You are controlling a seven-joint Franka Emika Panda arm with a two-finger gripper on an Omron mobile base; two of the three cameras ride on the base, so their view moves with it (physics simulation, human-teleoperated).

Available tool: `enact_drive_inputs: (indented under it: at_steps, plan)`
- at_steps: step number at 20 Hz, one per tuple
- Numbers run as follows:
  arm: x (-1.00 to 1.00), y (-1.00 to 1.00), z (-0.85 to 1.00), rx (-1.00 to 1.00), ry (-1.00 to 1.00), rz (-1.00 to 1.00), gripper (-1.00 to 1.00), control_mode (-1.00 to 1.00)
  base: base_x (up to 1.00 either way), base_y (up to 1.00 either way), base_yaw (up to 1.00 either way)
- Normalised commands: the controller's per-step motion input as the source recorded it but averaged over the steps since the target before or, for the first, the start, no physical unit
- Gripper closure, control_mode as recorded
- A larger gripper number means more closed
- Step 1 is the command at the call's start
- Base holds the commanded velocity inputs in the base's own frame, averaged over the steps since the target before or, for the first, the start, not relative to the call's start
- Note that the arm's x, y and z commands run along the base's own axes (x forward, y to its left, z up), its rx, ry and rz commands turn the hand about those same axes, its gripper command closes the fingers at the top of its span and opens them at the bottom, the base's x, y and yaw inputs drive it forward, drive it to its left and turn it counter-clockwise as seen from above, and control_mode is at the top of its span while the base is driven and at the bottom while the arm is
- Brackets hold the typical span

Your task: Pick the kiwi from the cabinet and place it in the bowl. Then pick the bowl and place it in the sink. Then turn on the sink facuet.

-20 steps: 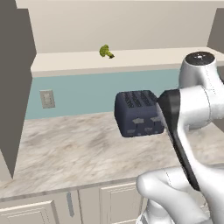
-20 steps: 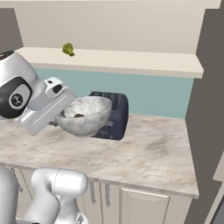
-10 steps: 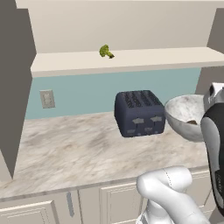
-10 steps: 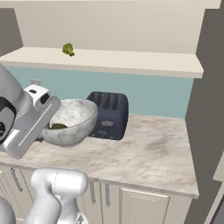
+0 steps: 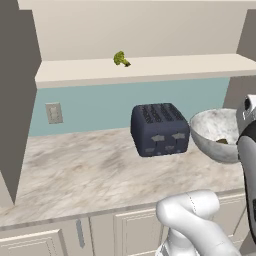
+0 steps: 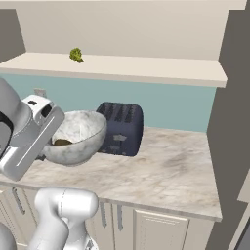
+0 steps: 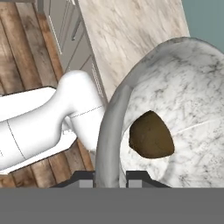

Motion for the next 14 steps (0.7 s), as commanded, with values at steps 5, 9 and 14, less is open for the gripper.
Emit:
enact_drive_inputs:
  at_steps: [5,9,14]
  plan:
    - [-0.05,0.04,0.00,0.00,0.00,0.00,1.00,1.00,-0.23,0.00,0.01]
    - [0.00,0.00,0.00,0.00,0.00,0.00,1.00,1.00,-0.99,0.08,0.03]
    - [0.00,0.00,0.00,0.00,0.00,0.00,1.00,1.00,-1.00,0.00,0.00]
